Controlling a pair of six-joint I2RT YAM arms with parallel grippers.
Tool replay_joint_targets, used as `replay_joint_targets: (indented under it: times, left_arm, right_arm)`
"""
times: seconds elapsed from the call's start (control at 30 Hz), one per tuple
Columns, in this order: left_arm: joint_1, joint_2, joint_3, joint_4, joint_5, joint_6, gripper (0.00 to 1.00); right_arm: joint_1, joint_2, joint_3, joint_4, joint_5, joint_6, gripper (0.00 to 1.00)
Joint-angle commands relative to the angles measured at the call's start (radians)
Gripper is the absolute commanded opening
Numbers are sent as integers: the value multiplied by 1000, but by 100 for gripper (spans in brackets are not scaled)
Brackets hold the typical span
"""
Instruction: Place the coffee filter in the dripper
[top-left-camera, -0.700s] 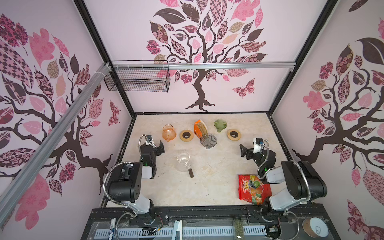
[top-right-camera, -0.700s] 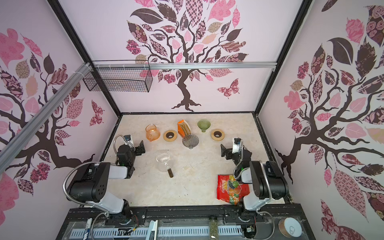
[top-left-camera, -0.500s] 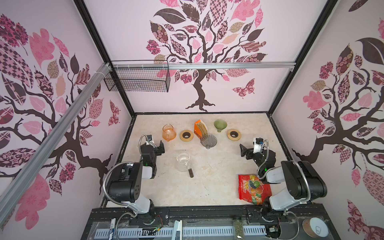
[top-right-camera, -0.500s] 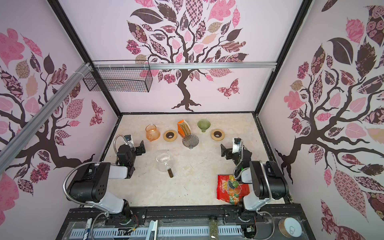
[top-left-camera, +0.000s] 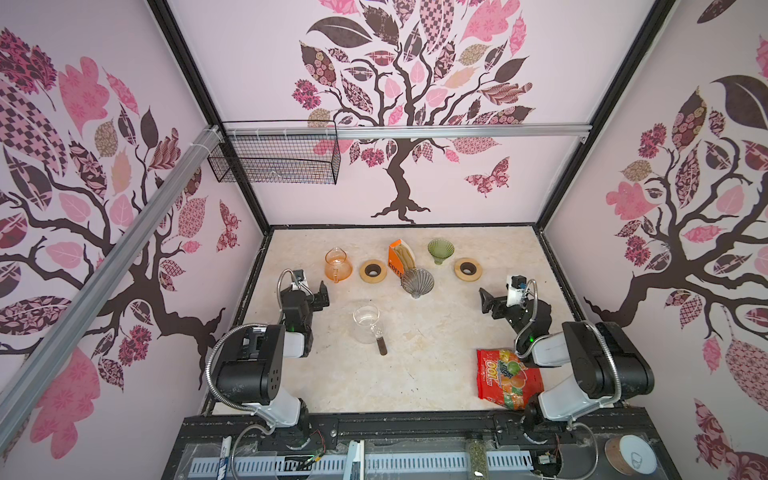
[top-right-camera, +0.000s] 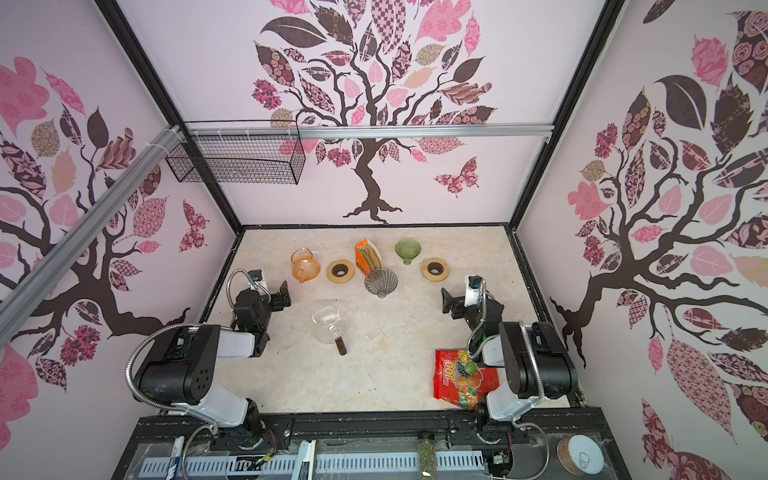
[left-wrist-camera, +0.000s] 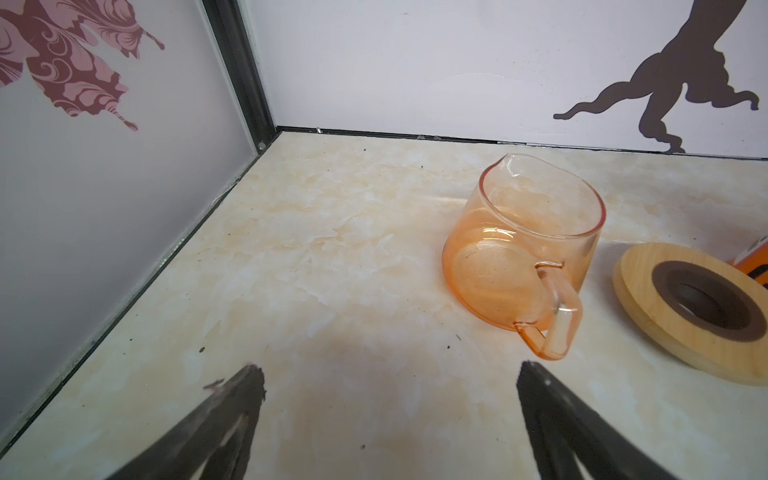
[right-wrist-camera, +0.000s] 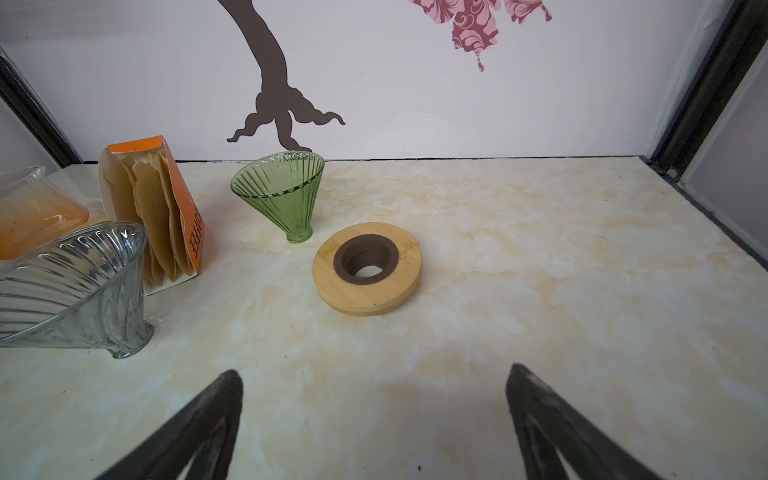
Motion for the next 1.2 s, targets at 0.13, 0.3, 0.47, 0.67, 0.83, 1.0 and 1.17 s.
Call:
replay_joint_targets:
  times: [0.13, 0.3, 0.47, 0.67, 0.83, 1.0, 1.17]
  left_arm:
    - [5, 1, -16, 30, 10, -3, 98]
    - [7, 2, -15, 30, 13, -4, 98]
    - [21, -24, -15, 13, 22, -18, 98]
    - [35, -198, 75, -276, -70, -61, 98]
    - [33, -291, 236, -587, -141, -151, 98]
    - [41, -334, 412, -971, -238, -473, 98]
    - [50, -371, 465, -1096, -99, -612, 98]
  right_arm:
    - [-5, 7, 10, 11, -7, -2, 100]
    - [-5, -44, 9, -16, 83, 28, 100]
    - [-5, -219, 144, -369, 137, 86, 100]
    - [-6, -216, 495, -895, 341, 369, 100]
    - [-7, -178, 731, -1131, 378, 589, 100]
    - [-22, -203, 871, -1275, 376, 731, 100]
    - [-24, -210, 908, -1269, 397, 845, 100]
